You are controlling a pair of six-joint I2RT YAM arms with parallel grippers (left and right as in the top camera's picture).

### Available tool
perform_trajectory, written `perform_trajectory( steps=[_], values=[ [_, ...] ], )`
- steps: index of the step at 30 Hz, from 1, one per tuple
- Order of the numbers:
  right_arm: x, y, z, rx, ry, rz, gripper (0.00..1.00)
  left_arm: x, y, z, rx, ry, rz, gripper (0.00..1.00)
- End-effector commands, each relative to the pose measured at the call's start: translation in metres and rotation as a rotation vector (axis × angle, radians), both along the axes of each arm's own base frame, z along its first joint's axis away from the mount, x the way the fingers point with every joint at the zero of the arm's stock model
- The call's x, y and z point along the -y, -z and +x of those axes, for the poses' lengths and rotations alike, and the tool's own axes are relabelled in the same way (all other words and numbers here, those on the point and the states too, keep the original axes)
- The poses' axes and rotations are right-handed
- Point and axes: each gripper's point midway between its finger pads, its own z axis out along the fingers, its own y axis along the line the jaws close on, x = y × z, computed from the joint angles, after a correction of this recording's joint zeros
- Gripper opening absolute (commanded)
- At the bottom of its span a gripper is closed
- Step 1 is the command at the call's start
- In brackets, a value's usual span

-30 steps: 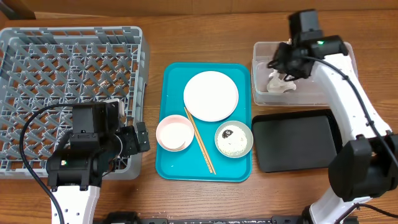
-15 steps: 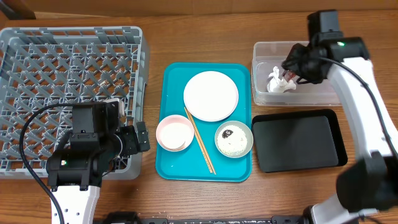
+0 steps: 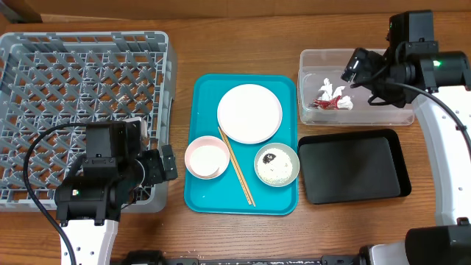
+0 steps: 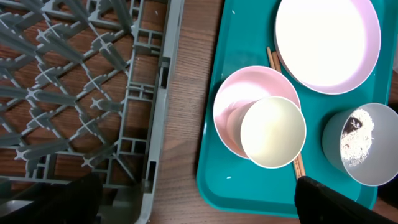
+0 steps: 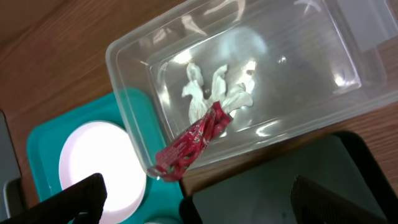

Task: Sort waste into correct bins and load items into the dishwasher
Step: 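Carry the wrapper to the clear bin and release it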

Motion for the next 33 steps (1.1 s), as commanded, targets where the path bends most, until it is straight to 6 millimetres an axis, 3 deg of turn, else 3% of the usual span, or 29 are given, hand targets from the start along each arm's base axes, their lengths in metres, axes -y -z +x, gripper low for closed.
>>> perform_trajectory(
  steps=[1, 3, 4, 5, 10, 15, 19, 27, 33],
  values=[
    [-0.015, -0.018, -0.015, 0.032, -0.134, 0.043, 0.94, -0.004, -0.007, 0.003, 0.018, -0.020, 0.007, 1.00],
    [-0.017, -0.015, -0.026, -0.012, -0.143, 0.052, 0.81, -0.004, -0.007, 0.004, 0.020, -0.020, 0.008, 1.00],
    [-0.018, -0.010, -0.033, -0.046, -0.149, 0.051, 0.25, -0.004, -0.007, 0.004, 0.020, -0.020, 0.007, 1.00],
    [-0.018, -0.005, -0.038, -0.072, -0.151, 0.051, 0.04, -0.004, -0.007, 0.004, 0.020, -0.020, 0.007, 1.00],
    [-0.027, 0.025, -0.040, -0.117, -0.175, 0.059, 0.04, -0.004, -0.007, 0.004, 0.020, -0.020, 0.007, 1.00],
    [-0.049, 0.059, -0.026, -0.074, -0.235, 0.071, 0.04, -0.004, -0.008, 0.004, 0.021, -0.020, 0.007, 1.00],
    [-0.060, 0.075, -0.014, -0.020, -0.262, 0.070, 0.04, -0.004, -0.008, 0.004, 0.021, -0.020, 0.007, 1.00],
    [-0.064, 0.100, 0.004, -0.024, -0.235, 0.084, 0.04, -0.004, -0.008, 0.004, 0.020, -0.020, 0.007, 1.00],
    [-0.064, 0.138, 0.010, -0.109, -0.230, 0.080, 0.04, -0.004, -0.007, 0.004, 0.020, -0.020, 0.007, 1.00]
  ],
)
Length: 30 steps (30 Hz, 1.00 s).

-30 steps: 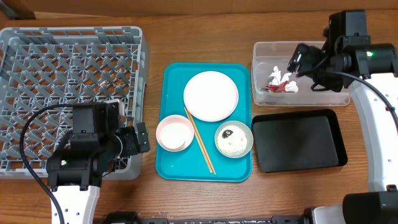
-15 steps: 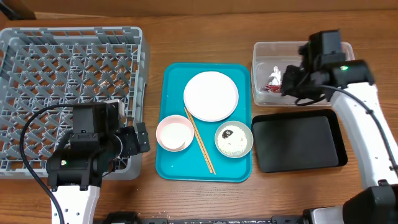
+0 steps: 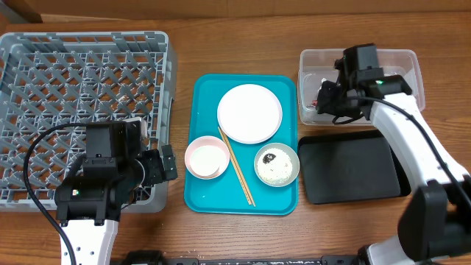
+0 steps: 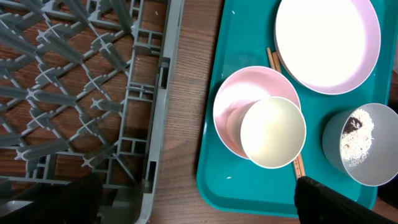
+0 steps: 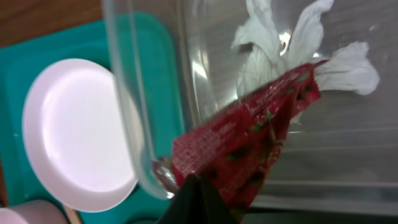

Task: Sort waste into correct bins and load items into the dishwasher
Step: 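Carry the wrapper to the clear bin and release it, then grasp the rim of the steel rice bowl with the right gripper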

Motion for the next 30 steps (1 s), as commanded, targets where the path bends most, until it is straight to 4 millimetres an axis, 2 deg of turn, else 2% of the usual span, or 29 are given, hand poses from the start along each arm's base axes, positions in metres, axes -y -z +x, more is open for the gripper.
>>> perform_trajectory(
  steps=[1, 4, 7, 8, 10, 11, 14, 17, 19, 20, 21, 22, 24, 26, 30],
  values=[
    [-0.001, 0.022, 0.004, -0.038, 0.006, -0.002, 0.04, -0.004, -0.007, 0.004, 0.020, -0.020, 0.007, 1.00],
    [-0.001, 0.013, 0.018, 0.020, 0.010, 0.006, 0.04, -0.004, -0.007, 0.004, 0.020, -0.020, 0.007, 1.00],
    [-0.002, -0.009, 0.027, 0.065, 0.010, 0.012, 0.05, -0.004, -0.007, 0.004, 0.020, -0.020, 0.008, 0.99],
    [-0.002, -0.032, 0.032, 0.108, 0.009, 0.016, 0.09, -0.004, -0.008, 0.004, 0.020, -0.020, 0.008, 1.00],
    [0.000, -0.057, 0.035, 0.151, 0.012, 0.008, 0.20, -0.004, -0.007, 0.004, 0.020, -0.020, 0.008, 1.00],
    [0.004, -0.076, 0.035, 0.179, 0.023, -0.008, 0.27, -0.004, -0.007, 0.004, 0.020, -0.020, 0.008, 1.00],
    [0.008, -0.105, 0.026, 0.206, 0.026, -0.022, 0.40, -0.004, -0.007, 0.004, 0.020, -0.020, 0.008, 1.00],
    [0.011, -0.123, 0.003, 0.198, 0.020, -0.025, 0.41, -0.004, -0.007, 0.004, 0.020, -0.020, 0.008, 1.00],
    [0.013, -0.127, -0.016, 0.163, 0.019, -0.029, 0.43, -0.004, -0.007, 0.004, 0.020, -0.020, 0.008, 1.00],
    [0.014, -0.127, -0.025, 0.142, 0.017, -0.030, 0.46, -0.004, -0.007, 0.004, 0.020, -0.020, 0.008, 1.00],
    [0.016, -0.128, -0.038, 0.119, 0.015, -0.035, 0.60, -0.004, -0.007, 0.004, 0.020, -0.020, 0.008, 1.00],
    [0.017, -0.129, -0.055, 0.101, 0.011, -0.037, 0.66, -0.004, -0.007, 0.004, 0.020, -0.020, 0.008, 1.00],
    [0.016, -0.131, -0.070, 0.095, 0.001, -0.030, 0.68, -0.004, -0.007, 0.004, 0.020, -0.020, 0.008, 1.00],
    [0.006, -0.134, -0.090, 0.111, -0.053, -0.003, 0.75, -0.004, -0.008, 0.004, 0.020, -0.020, 0.008, 1.00],
    [-0.022, -0.131, -0.119, 0.127, -0.198, 0.027, 0.80, -0.004, -0.008, 0.004, 0.023, -0.020, 0.008, 1.00]
  ],
)
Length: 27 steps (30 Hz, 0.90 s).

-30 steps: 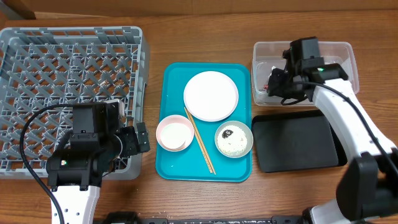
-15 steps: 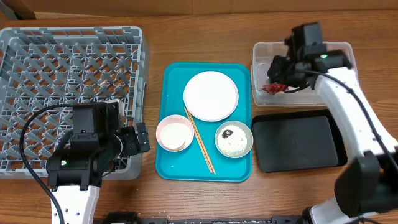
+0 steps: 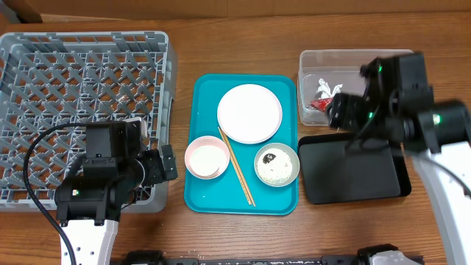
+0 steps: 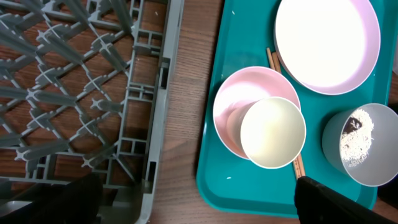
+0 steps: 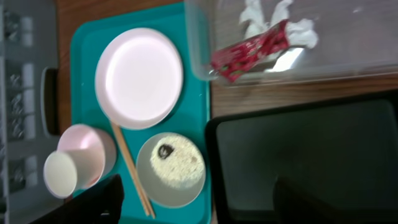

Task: Sort waste into correct bins and load items into the dishwasher
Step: 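Grasp the rim of the steel rice bowl with the right gripper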

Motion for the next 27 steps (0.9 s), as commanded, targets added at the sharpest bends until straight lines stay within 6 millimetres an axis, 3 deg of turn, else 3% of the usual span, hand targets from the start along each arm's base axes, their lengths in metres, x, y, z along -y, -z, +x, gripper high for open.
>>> perform_trajectory(
  steps=[1, 7, 12, 14, 20, 24, 27],
  values=[
    [-0.031, 0.004, -0.025, 0.007, -0.152, 0.023, 0.80, -0.004, -0.008, 0.005, 0.026, -0.020, 0.007, 1.00],
    [-0.101, 0.050, -0.051, -0.057, -0.404, -0.005, 0.72, -0.004, -0.009, 0.006, 0.031, -0.020, 0.007, 1.00],
    [-0.132, 0.097, -0.060, -0.129, -0.437, -0.104, 0.69, -0.004, -0.009, 0.006, 0.031, -0.020, 0.007, 1.00],
    [-0.140, 0.115, -0.064, -0.168, -0.462, -0.140, 0.68, -0.004, -0.009, 0.006, 0.031, -0.020, 0.007, 1.00],
    [-0.155, 0.183, -0.065, -0.325, -0.463, -0.218, 0.52, -0.004, -0.009, 0.006, 0.030, -0.020, 0.007, 1.00],
    [-0.157, 0.202, -0.063, -0.364, -0.443, -0.229, 0.25, -0.004, -0.009, 0.006, 0.030, -0.020, 0.007, 1.00],
    [-0.155, 0.211, -0.065, -0.392, -0.441, -0.244, 0.24, -0.004, -0.009, 0.006, 0.030, -0.020, 0.008, 1.00]
  ],
)
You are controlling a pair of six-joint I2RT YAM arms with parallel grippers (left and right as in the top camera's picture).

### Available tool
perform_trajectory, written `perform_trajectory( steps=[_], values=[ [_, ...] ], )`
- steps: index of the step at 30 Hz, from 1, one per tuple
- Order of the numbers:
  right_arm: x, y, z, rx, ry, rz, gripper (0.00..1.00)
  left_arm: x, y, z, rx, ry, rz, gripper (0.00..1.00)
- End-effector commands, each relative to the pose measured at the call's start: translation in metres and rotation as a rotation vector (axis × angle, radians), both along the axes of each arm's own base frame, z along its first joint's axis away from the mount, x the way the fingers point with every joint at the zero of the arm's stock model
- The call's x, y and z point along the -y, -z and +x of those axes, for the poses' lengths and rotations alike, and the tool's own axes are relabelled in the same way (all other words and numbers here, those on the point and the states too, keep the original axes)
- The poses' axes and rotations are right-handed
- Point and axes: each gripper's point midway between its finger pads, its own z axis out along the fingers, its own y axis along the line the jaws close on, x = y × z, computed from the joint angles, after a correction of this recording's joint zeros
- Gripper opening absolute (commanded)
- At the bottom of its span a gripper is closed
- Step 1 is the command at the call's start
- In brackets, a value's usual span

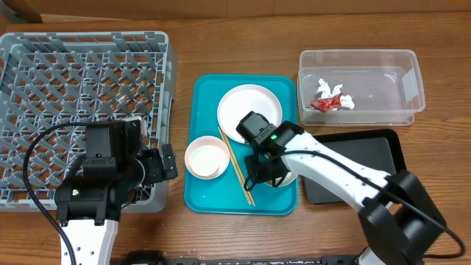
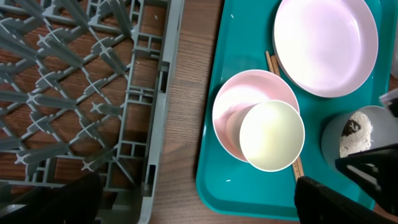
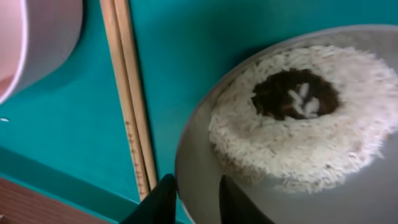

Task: Sort waste into correct bins and load items into the dishwasher
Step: 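Grasp the rim of the steel rice bowl with the right gripper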

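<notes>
A grey bowl [image 3: 348, 186] of rice [image 3: 292, 134] sits on the teal tray [image 1: 210, 92]. My right gripper [image 3: 196, 183] is low over its left rim, one finger outside and one inside, a narrow gap still between them. Wooden chopsticks [image 3: 130, 99] lie just left of the bowl. A pink bowl [image 2: 233, 118] with a cream cup [image 2: 272, 135] in it and a pink plate [image 2: 324, 43] also rest on the tray. My left gripper [image 2: 196, 196] hangs open over the gap between the grey dish rack [image 1: 73, 88] and the tray.
The clear bin [image 1: 383, 73] at the back right holds a red wrapper [image 1: 324, 104] and crumpled tissue [image 1: 344, 101]. A black tray [image 1: 368, 158] lies in front of it, partly under my right arm.
My right gripper was wide open, high over the black tray; now it is down at the rice bowl's left rim, its fingers drawn close on either side. The left arm has not moved.
My right gripper was open above the clear bin holding wrapper and tissue. Then it sat low over the bin, shut near the wrapper. Then it was open over the black tray, the wrapper in the bin. Now it straddles the rice bowl's rim. The left arm stayed still.
</notes>
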Motion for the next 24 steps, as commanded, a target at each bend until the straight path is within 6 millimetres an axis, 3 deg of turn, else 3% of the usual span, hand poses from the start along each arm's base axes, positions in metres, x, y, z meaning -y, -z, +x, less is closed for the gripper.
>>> perform_trajectory(
  steps=[1, 5, 7, 18, 21, 24],
  values=[
    [0.003, 0.010, -0.002, -0.018, 0.019, -0.030, 0.24, -0.004, -0.007, 0.004, 0.020, -0.020, 0.008, 1.00],
    [0.003, 0.015, -0.005, -0.030, 0.015, -0.042, 0.24, -0.004, -0.007, 0.004, 0.020, -0.020, 0.008, 1.00],
    [0.001, 0.016, -0.006, -0.029, 0.024, -0.044, 0.18, -0.004, -0.007, 0.004, 0.020, -0.020, 0.007, 1.00],
    [0.001, 0.032, -0.017, -0.030, 0.023, -0.046, 0.17, -0.004, -0.007, 0.003, 0.015, -0.020, 0.007, 1.00],
    [0.001, 0.032, -0.018, -0.032, 0.023, -0.048, 0.04, -0.004, -0.007, 0.002, 0.013, -0.020, 0.007, 1.00],
    [0.001, 0.028, -0.015, -0.023, 0.029, -0.051, 0.04, -0.004, -0.007, 0.002, 0.012, -0.020, 0.007, 1.00]
  ],
)
